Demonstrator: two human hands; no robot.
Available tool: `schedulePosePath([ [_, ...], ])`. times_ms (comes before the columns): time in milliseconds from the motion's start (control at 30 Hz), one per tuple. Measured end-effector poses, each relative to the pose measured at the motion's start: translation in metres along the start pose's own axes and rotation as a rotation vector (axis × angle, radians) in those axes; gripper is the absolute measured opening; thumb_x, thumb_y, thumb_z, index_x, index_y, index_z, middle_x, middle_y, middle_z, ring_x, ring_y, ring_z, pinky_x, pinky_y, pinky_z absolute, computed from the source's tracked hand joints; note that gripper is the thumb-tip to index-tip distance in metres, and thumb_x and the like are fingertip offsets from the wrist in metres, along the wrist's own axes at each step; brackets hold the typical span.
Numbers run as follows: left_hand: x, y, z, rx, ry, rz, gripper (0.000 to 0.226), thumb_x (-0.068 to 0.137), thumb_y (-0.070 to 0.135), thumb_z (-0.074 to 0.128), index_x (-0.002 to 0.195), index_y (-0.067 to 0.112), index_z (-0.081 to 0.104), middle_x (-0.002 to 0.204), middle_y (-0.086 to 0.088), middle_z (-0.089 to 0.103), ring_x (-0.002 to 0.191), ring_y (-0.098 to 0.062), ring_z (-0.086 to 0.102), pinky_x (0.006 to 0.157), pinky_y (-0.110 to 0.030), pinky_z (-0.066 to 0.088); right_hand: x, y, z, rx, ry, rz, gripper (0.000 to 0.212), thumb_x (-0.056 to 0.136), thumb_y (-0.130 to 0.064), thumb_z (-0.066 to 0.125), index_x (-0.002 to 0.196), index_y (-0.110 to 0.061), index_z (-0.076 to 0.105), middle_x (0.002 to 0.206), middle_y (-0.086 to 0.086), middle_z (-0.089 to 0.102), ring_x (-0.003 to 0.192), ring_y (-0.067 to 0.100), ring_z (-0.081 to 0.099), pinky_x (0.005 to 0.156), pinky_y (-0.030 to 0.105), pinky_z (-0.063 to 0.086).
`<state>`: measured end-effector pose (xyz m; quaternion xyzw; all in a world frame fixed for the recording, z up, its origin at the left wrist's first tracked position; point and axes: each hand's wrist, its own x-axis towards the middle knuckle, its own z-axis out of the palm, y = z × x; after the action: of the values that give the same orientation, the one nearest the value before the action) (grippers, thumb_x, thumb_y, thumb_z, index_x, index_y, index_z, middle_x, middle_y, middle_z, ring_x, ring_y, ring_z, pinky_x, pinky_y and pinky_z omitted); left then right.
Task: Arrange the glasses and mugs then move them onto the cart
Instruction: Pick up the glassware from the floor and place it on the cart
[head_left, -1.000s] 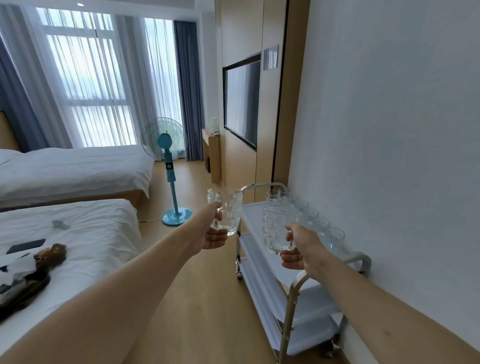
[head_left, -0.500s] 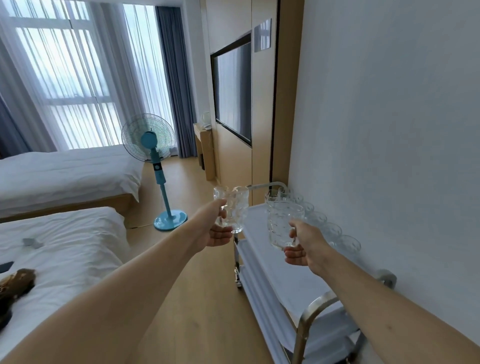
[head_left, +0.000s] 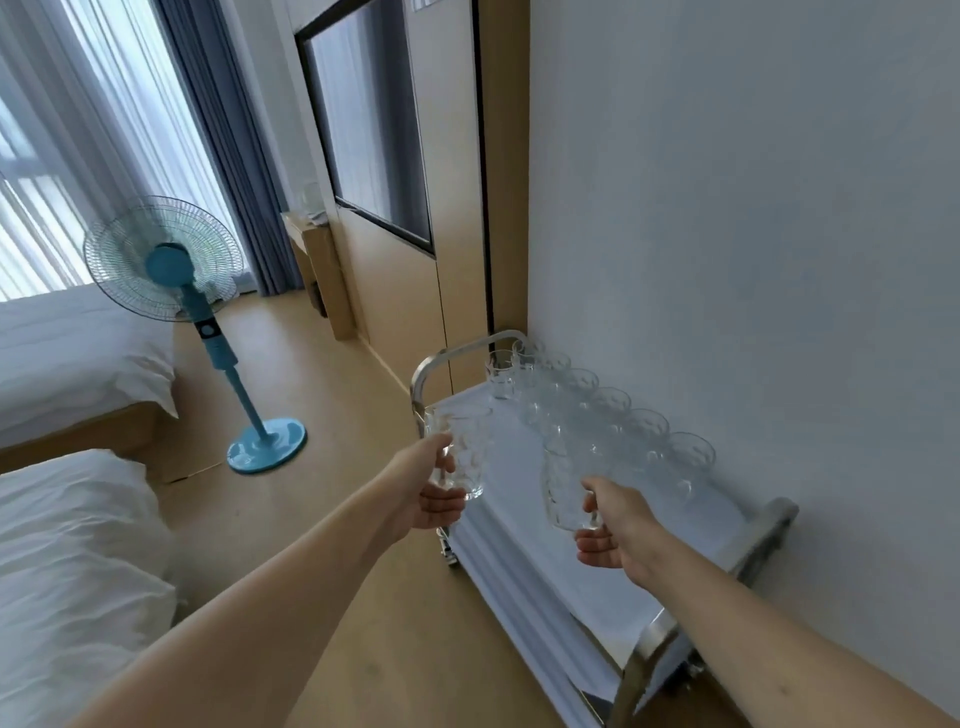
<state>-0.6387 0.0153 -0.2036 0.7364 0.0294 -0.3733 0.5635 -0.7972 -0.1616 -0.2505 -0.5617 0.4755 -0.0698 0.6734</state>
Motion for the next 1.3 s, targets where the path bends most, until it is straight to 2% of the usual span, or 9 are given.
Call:
schedulePosePath([
  [200, 0.059, 0.011, -0.026, 0.13, -0.158, -0.041, 0.035, 0.097, 0.045, 0.056, 0.085, 0.012, 0.054, 0.081, -0.02, 0.069, 0.07, -0.03, 0.066, 0.064, -0.036, 0.06, 0.012, 0.021, 0.039, 0.092, 0.171, 0.086, 0.028, 0.097, -0.035, 0.054, 0.092, -0.008, 0.055, 0.077, 0.018, 0.059, 0.06, 0.027, 0.055, 0.055, 0.035, 0.057],
  [367, 0.1, 0.021, -0.034, 0.186, -0.267, -0.073, 0.034, 0.097, 0.043, 0.056, 0.084, 0.013, 0.052, 0.078, -0.019, 0.065, 0.073, -0.03, 0.062, 0.065, -0.035, 0.058, 0.012, 0.032, 0.067, 0.193, 0.293, 0.134, 0.028, 0.099, -0.036, 0.053, 0.093, -0.008, 0.055, 0.077, 0.016, 0.057, 0.059, 0.025, 0.054, 0.057, 0.033, 0.056],
  [500, 0.126, 0.023, -0.024, 0.241, -0.346, -0.099, 0.035, 0.096, 0.042, 0.056, 0.078, 0.013, 0.053, 0.088, -0.023, 0.068, 0.075, -0.031, 0.064, 0.072, -0.038, 0.059, 0.012, 0.045, 0.079, 0.282, 0.388, 0.162, 0.028, 0.099, -0.035, 0.054, 0.09, -0.008, 0.056, 0.073, 0.013, 0.056, 0.06, 0.025, 0.054, 0.059, 0.035, 0.055],
  [633, 0.145, 0.017, 0.004, 0.266, -0.446, -0.146, 0.037, 0.097, 0.044, 0.056, 0.078, 0.012, 0.054, 0.089, -0.023, 0.067, 0.072, -0.03, 0.064, 0.074, -0.039, 0.058, 0.021, 0.059, 0.079, 0.34, 0.467, 0.22, 0.029, 0.097, -0.036, 0.056, 0.09, -0.009, 0.059, 0.077, 0.015, 0.06, 0.068, 0.028, 0.058, 0.07, 0.043, 0.06],
  [733, 0.157, 0.012, 0.032, 0.285, -0.525, -0.178, 0.037, 0.098, 0.045, 0.055, 0.083, 0.012, 0.054, 0.089, -0.022, 0.066, 0.074, -0.031, 0.064, 0.07, -0.037, 0.059, 0.033, 0.065, 0.073, 0.387, 0.51, 0.249, 0.027, 0.098, -0.036, 0.054, 0.09, -0.01, 0.057, 0.076, 0.014, 0.057, 0.06, 0.025, 0.056, 0.065, 0.041, 0.059],
  [867, 0.174, 0.003, 0.075, 0.295, -0.584, -0.215, 0.037, 0.1, 0.044, 0.057, 0.085, 0.01, 0.055, 0.085, -0.02, 0.063, 0.073, -0.029, 0.062, 0.072, -0.038, 0.059, 0.06, 0.069, 0.054, 0.42, 0.554, 0.267, 0.029, 0.101, -0.037, 0.052, 0.091, -0.01, 0.057, 0.081, 0.016, 0.059, 0.063, 0.025, 0.056, 0.065, 0.038, 0.059],
  [967, 0.188, -0.007, 0.109, 0.303, -0.598, -0.234, 0.038, 0.1, 0.043, 0.059, 0.088, 0.008, 0.057, 0.083, -0.018, 0.062, 0.073, -0.028, 0.061, 0.07, -0.037, 0.06, 0.084, 0.073, 0.038, 0.439, 0.589, 0.285, 0.031, 0.103, -0.037, 0.051, 0.091, -0.009, 0.056, 0.078, 0.015, 0.057, 0.06, 0.023, 0.054, 0.059, 0.033, 0.057],
  [1167, 0.219, -0.022, 0.166, 0.31, -0.61, -0.309, 0.037, 0.102, 0.038, 0.058, 0.091, 0.004, 0.06, 0.085, -0.019, 0.061, 0.082, -0.032, 0.062, 0.076, -0.04, 0.061, 0.128, 0.084, 0.013, 0.491, 0.617, 0.334, 0.034, 0.105, -0.039, 0.047, 0.095, -0.008, 0.056, 0.076, 0.014, 0.057, 0.067, 0.025, 0.056, 0.073, 0.039, 0.059],
  [1300, 0.234, -0.03, 0.195, 0.304, -0.62, -0.347, 0.036, 0.103, 0.036, 0.057, 0.091, 0.002, 0.06, 0.089, -0.02, 0.058, 0.083, -0.031, 0.062, 0.078, -0.04, 0.062, 0.154, 0.088, -0.002, 0.501, 0.612, 0.315, 0.029, 0.106, -0.032, 0.044, 0.093, -0.009, 0.055, 0.073, 0.009, 0.052, 0.062, 0.021, 0.052, 0.073, 0.039, 0.057],
])
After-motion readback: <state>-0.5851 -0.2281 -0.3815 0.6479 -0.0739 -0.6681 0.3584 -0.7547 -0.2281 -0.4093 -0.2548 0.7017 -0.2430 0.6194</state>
